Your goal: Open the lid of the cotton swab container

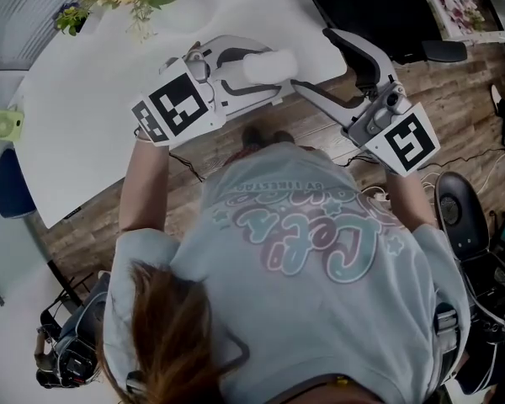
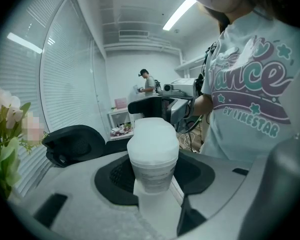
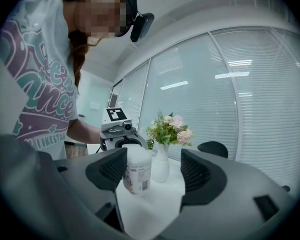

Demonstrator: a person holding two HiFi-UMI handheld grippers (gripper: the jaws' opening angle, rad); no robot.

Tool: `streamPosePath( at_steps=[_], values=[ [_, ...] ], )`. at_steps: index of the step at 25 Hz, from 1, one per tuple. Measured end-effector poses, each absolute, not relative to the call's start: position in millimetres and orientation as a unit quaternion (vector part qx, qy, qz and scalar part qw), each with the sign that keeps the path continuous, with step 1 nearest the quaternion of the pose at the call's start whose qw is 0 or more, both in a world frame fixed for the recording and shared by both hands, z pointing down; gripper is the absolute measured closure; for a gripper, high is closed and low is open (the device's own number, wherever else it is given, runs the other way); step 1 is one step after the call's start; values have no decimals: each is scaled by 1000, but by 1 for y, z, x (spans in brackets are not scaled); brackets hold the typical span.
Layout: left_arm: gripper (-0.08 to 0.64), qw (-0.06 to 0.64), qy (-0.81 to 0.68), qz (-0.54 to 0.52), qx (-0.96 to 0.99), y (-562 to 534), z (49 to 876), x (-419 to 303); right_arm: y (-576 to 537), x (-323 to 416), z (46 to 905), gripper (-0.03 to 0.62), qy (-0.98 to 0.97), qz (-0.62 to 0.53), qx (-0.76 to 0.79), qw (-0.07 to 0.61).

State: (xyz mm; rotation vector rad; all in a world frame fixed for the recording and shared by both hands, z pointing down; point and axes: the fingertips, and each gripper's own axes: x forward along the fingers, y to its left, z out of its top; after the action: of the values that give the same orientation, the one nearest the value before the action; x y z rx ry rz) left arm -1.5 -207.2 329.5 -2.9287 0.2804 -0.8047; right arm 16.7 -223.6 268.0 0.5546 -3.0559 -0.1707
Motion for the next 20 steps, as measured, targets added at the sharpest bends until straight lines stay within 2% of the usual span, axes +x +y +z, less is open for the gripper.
streamPosePath(
  at_steps=[20],
  values=[
    [365,64,44,-273,-959,-190,317,12,-191,-16,258,270,-993,-97,7,71]
  ],
)
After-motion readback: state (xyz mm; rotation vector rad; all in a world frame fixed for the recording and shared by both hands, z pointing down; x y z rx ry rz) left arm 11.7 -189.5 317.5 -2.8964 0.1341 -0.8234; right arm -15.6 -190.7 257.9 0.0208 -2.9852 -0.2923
